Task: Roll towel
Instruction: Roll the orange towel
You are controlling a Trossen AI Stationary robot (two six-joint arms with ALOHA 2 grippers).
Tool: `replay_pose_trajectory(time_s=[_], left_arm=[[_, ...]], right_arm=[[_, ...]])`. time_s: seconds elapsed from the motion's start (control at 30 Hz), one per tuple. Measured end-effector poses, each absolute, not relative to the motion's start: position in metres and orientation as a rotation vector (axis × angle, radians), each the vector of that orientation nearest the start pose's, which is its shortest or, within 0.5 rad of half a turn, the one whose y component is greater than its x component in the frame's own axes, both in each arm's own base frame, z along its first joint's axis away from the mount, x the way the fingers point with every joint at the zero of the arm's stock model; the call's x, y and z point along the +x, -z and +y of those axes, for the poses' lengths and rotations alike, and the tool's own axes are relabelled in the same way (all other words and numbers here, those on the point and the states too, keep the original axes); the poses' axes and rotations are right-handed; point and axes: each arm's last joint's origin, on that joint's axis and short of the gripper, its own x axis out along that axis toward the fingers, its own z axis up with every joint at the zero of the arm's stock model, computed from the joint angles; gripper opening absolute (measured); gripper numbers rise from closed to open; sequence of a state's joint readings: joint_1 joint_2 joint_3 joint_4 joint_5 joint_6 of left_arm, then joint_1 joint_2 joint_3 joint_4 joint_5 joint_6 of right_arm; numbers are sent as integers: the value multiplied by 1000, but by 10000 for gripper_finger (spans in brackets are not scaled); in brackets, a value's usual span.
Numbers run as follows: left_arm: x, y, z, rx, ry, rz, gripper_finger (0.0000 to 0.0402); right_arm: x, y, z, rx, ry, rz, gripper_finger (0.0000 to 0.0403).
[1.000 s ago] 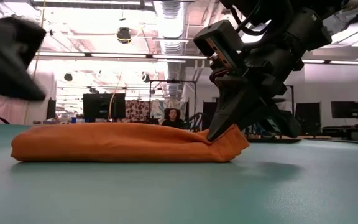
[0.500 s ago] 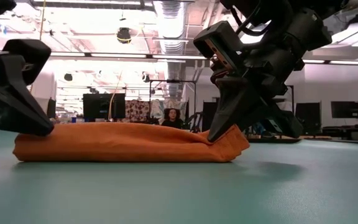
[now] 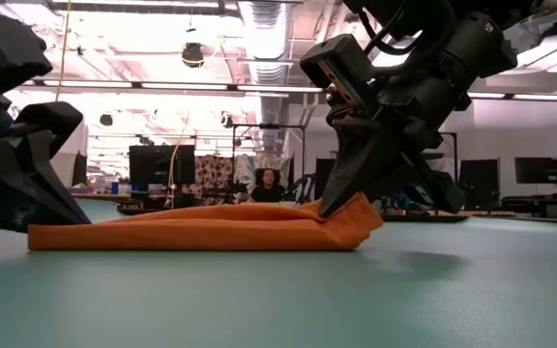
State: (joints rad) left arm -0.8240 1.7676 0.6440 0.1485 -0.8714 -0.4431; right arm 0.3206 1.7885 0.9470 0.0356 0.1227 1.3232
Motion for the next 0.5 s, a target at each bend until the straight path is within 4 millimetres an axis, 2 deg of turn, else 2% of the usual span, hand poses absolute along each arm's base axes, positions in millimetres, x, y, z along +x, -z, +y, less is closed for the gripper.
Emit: replay_pose_trajectory(time_s=[0.5], left_arm=[[204, -93, -189, 273, -170, 626, 0]], right_arm=[[328, -150, 129, 978, 315, 754, 114]])
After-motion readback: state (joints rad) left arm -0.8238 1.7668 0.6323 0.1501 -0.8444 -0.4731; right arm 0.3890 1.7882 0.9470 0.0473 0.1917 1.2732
